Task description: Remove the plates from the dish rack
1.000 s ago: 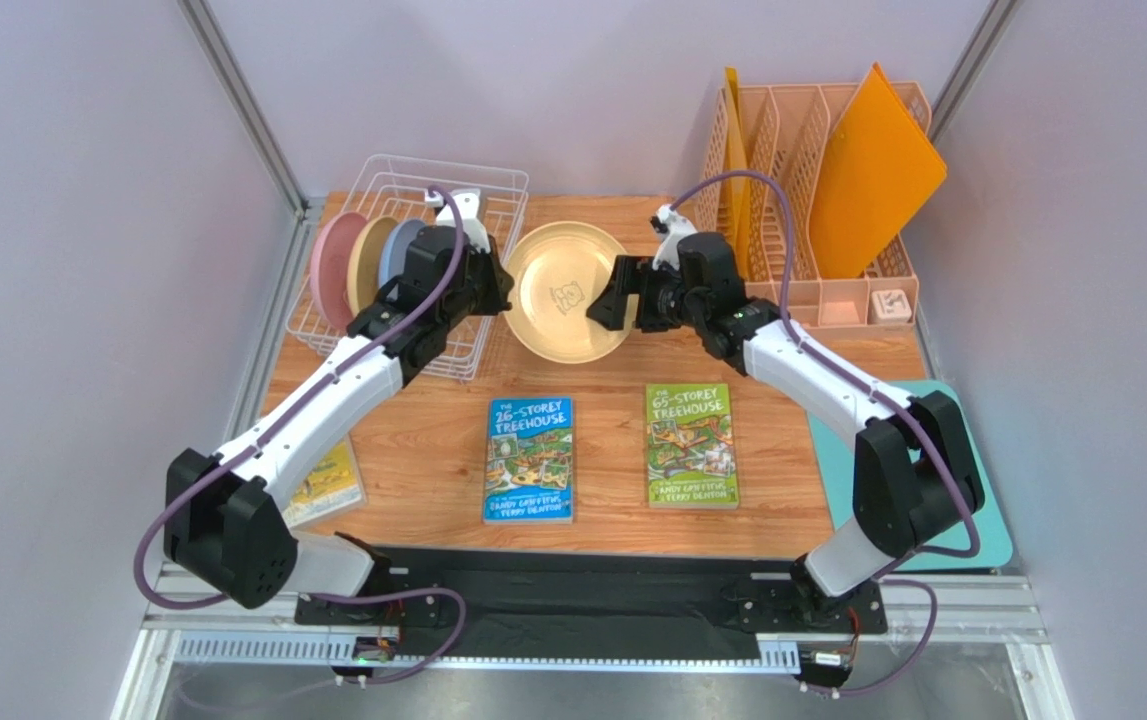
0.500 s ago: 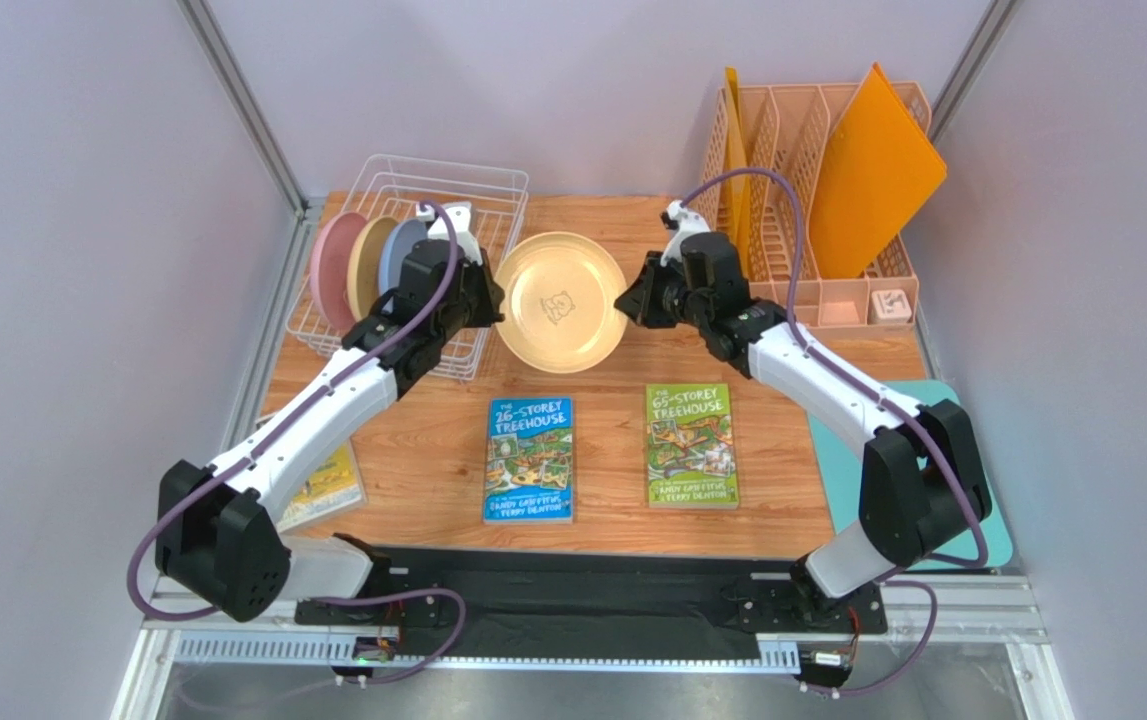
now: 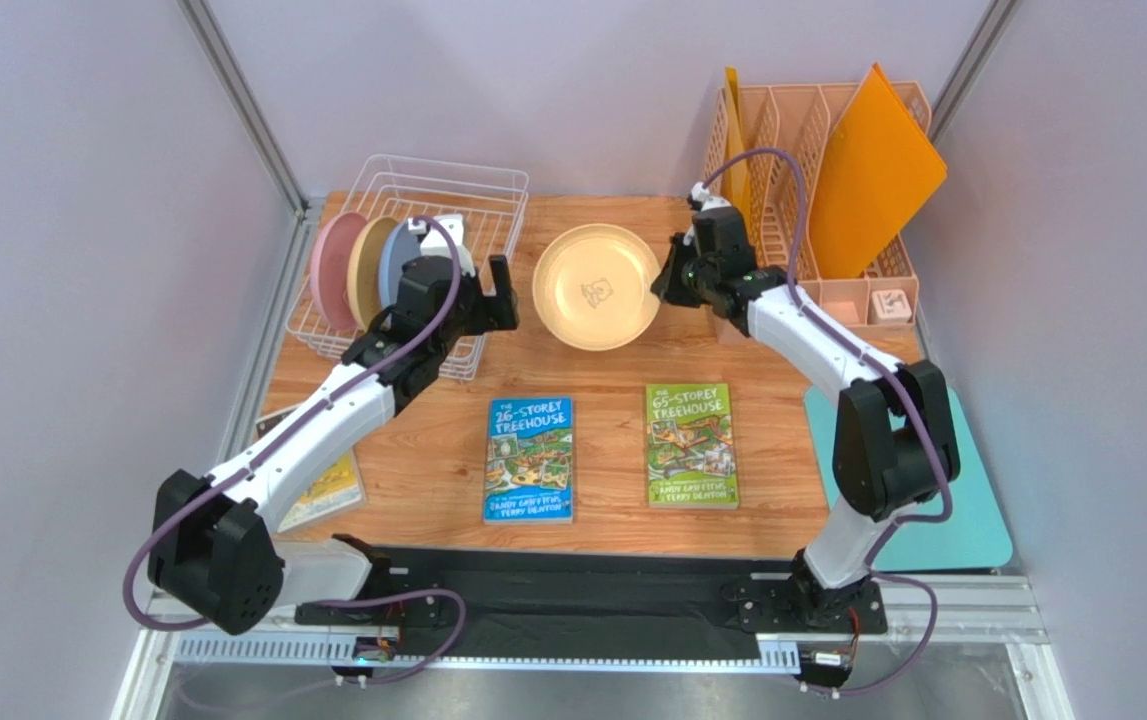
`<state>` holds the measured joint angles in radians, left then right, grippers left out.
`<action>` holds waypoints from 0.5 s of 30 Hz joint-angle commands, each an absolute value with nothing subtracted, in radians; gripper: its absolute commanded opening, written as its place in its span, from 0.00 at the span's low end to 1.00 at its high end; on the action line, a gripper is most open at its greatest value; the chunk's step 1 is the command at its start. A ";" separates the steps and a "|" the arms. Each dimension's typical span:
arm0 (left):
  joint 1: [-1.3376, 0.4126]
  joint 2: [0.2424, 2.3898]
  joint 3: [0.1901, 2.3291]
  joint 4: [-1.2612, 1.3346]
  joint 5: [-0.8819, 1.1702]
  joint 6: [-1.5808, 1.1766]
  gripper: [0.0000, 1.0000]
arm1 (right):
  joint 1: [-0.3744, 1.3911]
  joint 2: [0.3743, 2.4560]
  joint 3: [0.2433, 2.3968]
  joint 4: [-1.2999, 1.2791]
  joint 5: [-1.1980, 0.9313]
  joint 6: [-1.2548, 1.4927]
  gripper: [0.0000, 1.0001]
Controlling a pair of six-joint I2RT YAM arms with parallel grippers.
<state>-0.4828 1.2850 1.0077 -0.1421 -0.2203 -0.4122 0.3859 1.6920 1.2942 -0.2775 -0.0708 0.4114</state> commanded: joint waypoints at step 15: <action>-0.356 1.206 0.841 -0.066 -0.457 -0.304 0.99 | 0.282 2.118 1.773 -0.538 -0.047 0.414 0.06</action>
<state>-0.4034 1.2121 0.8581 -0.1112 -0.4759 -0.2932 0.2890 2.0834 1.6913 -0.4919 -0.0189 0.3958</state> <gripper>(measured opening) 0.993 0.036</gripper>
